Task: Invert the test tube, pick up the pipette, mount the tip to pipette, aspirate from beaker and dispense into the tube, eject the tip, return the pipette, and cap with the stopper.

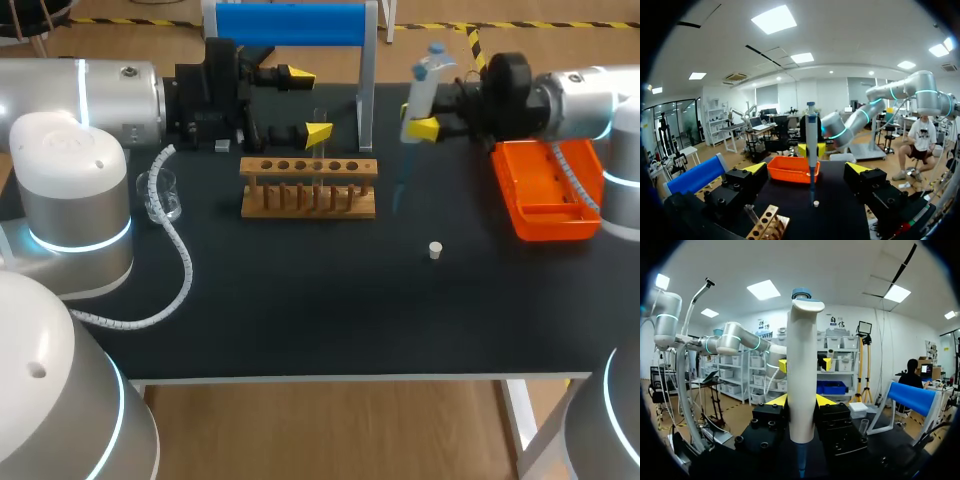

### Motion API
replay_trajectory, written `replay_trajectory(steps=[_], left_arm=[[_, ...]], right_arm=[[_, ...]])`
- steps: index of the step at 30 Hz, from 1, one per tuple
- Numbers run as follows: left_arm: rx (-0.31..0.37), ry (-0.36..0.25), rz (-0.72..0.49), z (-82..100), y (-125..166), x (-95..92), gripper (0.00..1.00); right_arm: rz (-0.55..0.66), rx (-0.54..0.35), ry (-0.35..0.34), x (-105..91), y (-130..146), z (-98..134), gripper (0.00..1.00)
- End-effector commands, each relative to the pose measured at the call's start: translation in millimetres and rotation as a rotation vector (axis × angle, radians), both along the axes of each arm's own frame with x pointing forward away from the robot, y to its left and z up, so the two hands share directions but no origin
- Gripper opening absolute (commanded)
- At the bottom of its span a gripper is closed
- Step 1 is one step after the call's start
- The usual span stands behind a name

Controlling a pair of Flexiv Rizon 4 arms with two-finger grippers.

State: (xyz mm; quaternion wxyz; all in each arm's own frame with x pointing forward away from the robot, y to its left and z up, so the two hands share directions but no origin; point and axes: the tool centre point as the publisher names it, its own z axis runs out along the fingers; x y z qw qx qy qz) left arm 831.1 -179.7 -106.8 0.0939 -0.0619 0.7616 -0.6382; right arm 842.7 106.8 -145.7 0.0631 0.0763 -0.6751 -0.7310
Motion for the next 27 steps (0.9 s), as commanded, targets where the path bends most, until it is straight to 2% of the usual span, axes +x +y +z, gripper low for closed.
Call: replay_trajectory(steps=[1, 9, 21, 27], left_arm=[[-0.004, -0.002, 0.004, -1.2, -1.1, -0.1, 1.0], [-0.004, -0.002, 0.004, -1.2, -1.1, -0.1, 1.0], [-0.004, -0.002, 0.004, -1.2, -1.1, -0.1, 1.0], [-0.004, -0.002, 0.004, -1.2, -1.1, -0.1, 1.0]], right_arm=[[0.0, 0.001, -0.001, -9.3, -33.9, 11.0, 0.0], [0.034, 0.002, -0.013, -12.5, -87.1, 25.4, 0.0], [0.004, -0.03, -0.039, 0.8, -169.6, 29.5, 0.0], [-0.01, -0.033, -0.054, 5.6, -196.2, 33.1, 0.0]])
